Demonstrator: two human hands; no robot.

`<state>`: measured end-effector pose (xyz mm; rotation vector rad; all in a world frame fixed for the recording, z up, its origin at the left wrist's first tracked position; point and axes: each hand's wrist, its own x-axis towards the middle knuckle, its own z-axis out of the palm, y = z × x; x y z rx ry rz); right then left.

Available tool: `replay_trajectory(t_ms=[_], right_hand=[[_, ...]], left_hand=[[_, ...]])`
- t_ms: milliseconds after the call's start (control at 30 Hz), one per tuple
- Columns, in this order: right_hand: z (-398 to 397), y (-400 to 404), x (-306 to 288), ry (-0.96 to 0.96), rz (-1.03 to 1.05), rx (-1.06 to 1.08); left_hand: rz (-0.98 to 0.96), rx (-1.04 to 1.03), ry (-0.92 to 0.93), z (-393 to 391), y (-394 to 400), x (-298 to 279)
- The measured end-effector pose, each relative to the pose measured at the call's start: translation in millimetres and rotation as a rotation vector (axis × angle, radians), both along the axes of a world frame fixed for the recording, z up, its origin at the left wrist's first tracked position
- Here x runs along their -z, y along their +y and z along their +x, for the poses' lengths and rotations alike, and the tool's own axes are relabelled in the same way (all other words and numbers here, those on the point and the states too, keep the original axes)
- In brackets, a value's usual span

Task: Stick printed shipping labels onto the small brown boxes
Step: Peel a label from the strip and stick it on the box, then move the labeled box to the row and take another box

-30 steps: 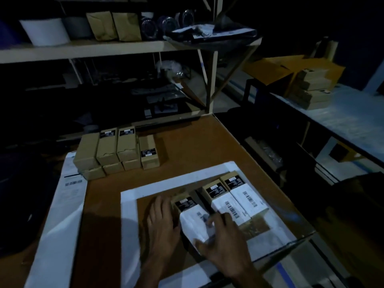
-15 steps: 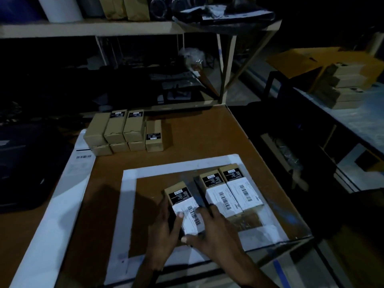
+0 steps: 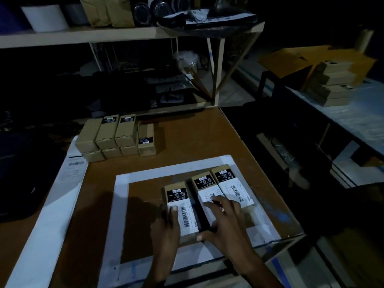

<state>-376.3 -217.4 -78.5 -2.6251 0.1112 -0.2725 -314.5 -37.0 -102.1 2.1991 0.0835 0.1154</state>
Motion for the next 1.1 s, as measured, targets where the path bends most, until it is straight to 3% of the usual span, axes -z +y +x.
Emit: replay_trajectory(t_ms=[67,167,400,700,933,1100], right_hand=[[-4.4,-6.5,0.7,0.092,-0.048,0.018],[-5.9,-14.9,3.5,0.22,-0.093,0.09],[0.5,-22.0,7.5,0.157,-0.014,0.25],[16.0,-35.8,17.6,0.017,0.009,0.329],[21.1,-19.3,7.5,0.137,-0.089,0.367],[24.0,4.3,-11.4,0.216,-0.1,0.224]], left_hand=[[0.106,0.056,0.082,-3.5,-1.7,5.0],[0.04,0.124,0.075,0.3,-2.5,-4.4],[0.022,0.237,-0.036,12.7,-21.2,-12.4],[0.001,0.241,0.011,40.6,-44.3,-24.0],[-0.05,0.269,0.017,45.1,-41.1,-24.2],[-0.091,0.223,0.047,48.3,-9.5,-23.3]])
